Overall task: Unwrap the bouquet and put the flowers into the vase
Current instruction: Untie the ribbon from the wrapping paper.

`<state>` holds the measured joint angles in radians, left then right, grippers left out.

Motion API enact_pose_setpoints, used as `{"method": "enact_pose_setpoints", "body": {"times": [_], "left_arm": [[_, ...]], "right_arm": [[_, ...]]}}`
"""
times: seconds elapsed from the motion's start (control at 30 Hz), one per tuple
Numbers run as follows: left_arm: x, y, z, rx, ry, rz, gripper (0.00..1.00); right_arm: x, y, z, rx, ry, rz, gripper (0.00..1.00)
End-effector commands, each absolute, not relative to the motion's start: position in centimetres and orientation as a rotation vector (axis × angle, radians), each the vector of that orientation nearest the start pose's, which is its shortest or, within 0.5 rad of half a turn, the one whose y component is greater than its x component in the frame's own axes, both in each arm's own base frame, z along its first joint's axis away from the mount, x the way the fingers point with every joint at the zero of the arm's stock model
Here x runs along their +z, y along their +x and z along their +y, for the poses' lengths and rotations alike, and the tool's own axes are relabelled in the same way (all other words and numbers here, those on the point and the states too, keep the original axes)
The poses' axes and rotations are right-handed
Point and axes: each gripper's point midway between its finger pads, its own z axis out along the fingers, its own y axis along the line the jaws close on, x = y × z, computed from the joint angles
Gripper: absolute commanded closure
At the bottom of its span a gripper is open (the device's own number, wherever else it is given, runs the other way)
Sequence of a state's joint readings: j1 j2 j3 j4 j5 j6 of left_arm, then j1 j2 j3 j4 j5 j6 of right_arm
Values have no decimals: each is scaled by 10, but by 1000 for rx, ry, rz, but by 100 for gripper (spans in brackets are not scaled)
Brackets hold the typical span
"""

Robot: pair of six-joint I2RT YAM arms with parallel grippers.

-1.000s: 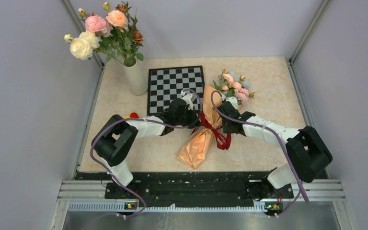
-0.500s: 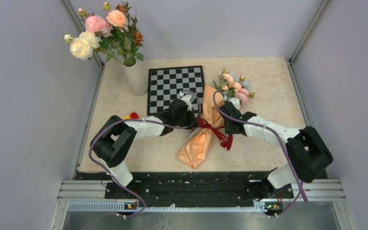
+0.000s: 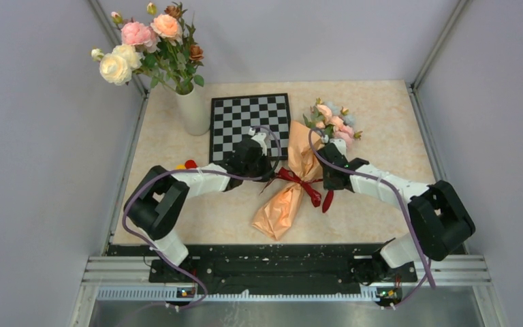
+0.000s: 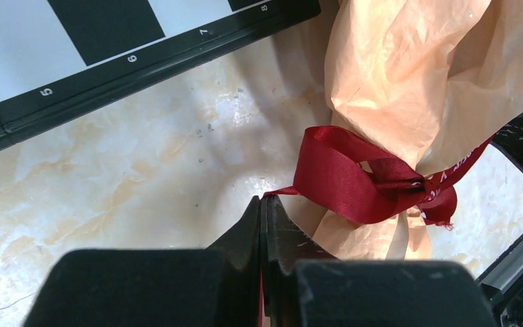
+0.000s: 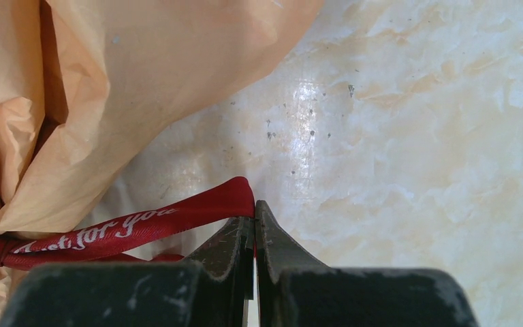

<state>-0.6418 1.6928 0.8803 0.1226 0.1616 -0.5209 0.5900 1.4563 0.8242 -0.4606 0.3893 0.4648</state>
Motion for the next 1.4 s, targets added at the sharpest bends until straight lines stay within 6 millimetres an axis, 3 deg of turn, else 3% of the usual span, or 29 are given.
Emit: {"method": "enact_pose_setpoints", "body": {"times": [0.0,0.4,1.37], "left_arm": [[79,325,-289,-760,219,2298,100],[75,330,-256,-614,130,2305,100],[84,329,-205,-601,-49,2309,100]], "right_arm": [[55,281,123,-91,6,2510,100],[55,278,111,-70,63,2503,100],[64,284,62,-97,229,2463,100]]}}
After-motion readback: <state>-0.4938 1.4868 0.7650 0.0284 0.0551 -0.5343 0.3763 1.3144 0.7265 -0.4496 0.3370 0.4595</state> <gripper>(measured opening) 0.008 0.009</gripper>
